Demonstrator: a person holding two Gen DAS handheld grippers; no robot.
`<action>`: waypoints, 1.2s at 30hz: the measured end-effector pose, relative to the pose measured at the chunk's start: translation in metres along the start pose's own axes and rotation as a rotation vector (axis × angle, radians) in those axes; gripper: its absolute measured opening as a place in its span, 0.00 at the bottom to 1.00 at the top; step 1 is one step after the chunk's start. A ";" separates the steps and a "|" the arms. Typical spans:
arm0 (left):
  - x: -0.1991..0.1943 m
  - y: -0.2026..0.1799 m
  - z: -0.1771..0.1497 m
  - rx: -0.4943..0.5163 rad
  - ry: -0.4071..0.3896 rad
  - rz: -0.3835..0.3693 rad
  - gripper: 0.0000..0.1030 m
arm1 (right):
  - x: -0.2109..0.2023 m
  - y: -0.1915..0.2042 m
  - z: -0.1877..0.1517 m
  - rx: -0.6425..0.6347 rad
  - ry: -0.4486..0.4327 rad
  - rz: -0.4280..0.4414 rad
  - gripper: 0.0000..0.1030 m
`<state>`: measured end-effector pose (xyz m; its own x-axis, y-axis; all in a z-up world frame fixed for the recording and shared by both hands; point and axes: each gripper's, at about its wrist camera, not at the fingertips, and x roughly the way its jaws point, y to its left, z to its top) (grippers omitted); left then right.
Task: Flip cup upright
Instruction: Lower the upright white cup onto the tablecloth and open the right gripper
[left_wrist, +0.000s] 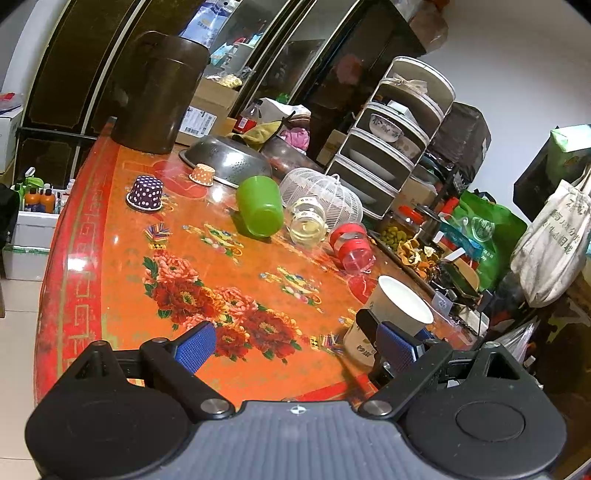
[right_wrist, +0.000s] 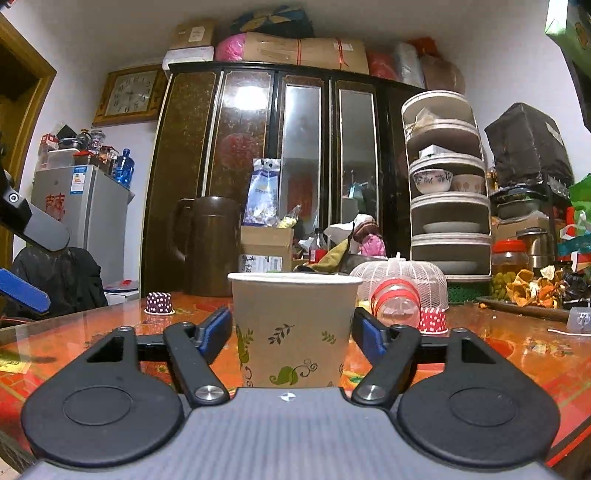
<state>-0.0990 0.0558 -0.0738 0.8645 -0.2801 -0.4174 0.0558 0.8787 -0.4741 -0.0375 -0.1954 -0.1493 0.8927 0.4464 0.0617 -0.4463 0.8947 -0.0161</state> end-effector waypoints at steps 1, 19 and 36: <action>0.000 0.000 0.000 0.000 0.000 0.003 0.93 | 0.000 0.000 0.000 0.000 0.005 0.000 0.78; 0.005 -0.061 0.004 0.314 -0.005 0.147 1.00 | -0.038 -0.042 0.085 0.174 0.461 0.023 0.99; -0.042 -0.128 0.025 0.358 0.049 0.151 1.00 | -0.089 -0.050 0.151 0.129 0.464 0.005 0.99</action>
<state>-0.1297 -0.0347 0.0239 0.8520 -0.1473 -0.5023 0.1077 0.9884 -0.1072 -0.1038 -0.2822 -0.0037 0.8110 0.4357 -0.3904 -0.4285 0.8967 0.1108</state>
